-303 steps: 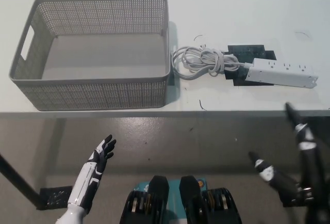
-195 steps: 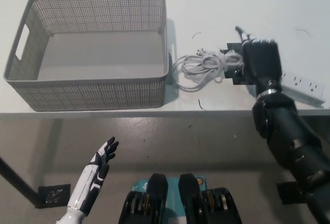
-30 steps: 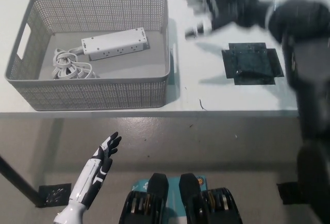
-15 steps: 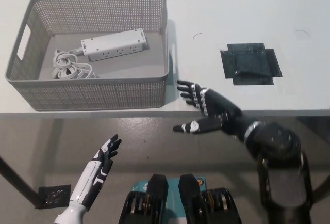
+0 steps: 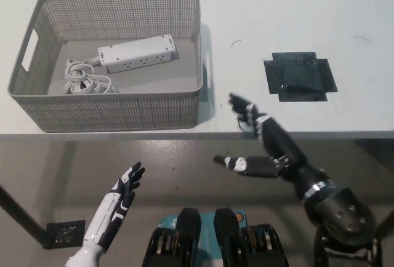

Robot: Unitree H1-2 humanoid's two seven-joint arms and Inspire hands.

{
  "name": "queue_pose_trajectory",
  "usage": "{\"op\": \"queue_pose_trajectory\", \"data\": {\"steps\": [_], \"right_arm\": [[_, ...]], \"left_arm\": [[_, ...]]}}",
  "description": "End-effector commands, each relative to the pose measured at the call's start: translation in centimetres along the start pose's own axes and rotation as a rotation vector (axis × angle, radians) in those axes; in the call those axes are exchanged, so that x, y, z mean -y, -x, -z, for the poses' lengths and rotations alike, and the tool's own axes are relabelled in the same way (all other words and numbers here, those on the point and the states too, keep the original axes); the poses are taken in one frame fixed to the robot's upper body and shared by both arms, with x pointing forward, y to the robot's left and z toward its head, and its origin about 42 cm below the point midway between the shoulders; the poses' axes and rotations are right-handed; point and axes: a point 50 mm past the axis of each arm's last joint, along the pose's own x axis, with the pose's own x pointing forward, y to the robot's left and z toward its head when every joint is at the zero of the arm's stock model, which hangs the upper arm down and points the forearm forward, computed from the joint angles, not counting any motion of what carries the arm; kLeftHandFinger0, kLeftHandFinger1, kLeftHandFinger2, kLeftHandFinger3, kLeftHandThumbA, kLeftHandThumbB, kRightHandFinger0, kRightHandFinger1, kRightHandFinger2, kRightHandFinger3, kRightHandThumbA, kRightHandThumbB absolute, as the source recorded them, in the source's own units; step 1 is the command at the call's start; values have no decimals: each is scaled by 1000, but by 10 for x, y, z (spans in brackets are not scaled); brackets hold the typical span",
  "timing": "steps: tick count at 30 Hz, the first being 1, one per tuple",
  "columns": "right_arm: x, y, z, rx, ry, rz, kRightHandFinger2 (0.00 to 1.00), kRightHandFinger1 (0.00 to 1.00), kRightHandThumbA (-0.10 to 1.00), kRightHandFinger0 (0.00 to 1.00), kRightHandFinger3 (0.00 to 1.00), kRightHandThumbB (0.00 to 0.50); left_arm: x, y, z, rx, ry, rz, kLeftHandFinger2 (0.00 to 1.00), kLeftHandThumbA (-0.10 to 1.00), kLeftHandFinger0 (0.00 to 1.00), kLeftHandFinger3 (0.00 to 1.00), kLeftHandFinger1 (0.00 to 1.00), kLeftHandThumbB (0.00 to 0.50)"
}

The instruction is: Use the right hand to pick up a power strip and put it into a container on the left side

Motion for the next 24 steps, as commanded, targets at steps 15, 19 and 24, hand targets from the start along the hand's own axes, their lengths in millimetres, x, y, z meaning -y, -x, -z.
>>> {"op": "queue_pose_trajectory", "data": {"steps": [15,19,24], "right_arm": [[-27,155,-41,480,319,507,1000,1000,1000,1000,1000,0],[-25,147,11,329,309,445,1000,1000,1000,1000,1000,0],[-35,152,49,168,271,344,1000,1000,1000,1000,1000,22]], "left_arm": [[-5,-11,-21,124,-64,42,1000,1000,1000,1000,1000,233],[-4,-12,-22,128,-60,40,1000,990,1000,1000,1000,234],[-5,-15,-21,127,-70,36,1000,997,1000,1000,1000,244]]}}
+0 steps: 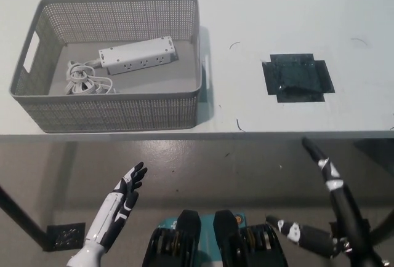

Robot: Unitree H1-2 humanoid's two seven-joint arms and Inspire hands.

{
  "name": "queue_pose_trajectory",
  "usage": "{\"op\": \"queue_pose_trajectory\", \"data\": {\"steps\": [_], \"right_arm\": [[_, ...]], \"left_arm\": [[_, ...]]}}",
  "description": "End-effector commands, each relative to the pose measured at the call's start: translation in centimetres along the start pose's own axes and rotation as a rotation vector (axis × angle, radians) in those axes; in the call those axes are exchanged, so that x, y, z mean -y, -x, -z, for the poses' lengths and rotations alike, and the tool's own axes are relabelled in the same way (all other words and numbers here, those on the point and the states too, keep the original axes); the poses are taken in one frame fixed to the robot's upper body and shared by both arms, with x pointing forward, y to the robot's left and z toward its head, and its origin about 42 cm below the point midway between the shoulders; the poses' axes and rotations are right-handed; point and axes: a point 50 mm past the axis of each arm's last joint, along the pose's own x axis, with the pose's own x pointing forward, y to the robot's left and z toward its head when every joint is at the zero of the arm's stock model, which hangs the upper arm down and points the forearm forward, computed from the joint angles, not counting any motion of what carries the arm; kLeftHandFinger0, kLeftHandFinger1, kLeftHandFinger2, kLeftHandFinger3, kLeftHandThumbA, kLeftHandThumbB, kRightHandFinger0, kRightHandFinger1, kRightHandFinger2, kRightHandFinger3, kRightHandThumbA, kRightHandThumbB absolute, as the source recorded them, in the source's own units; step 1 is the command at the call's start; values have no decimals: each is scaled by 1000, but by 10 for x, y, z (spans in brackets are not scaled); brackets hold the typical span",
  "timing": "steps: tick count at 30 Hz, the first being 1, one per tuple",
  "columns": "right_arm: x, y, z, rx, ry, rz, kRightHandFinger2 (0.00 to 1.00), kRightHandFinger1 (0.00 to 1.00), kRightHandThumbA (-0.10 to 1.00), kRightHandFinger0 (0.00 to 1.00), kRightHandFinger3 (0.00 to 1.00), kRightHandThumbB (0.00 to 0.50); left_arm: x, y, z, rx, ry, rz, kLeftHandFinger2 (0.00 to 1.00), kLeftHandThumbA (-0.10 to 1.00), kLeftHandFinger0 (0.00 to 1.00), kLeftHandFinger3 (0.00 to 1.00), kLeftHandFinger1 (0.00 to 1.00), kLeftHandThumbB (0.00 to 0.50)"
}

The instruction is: Use the right hand to pick up a power strip and put it into a container on the left side

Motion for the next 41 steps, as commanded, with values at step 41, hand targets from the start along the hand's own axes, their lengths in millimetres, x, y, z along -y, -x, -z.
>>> {"op": "queue_pose_trajectory", "data": {"steps": [41], "right_arm": [[-33,-14,63,-73,-217,-79,1000,1000,1000,1000,1000,141]], "left_arm": [[-8,-5,-14,76,-2,4,1000,1000,1000,1000,1000,221]]}}
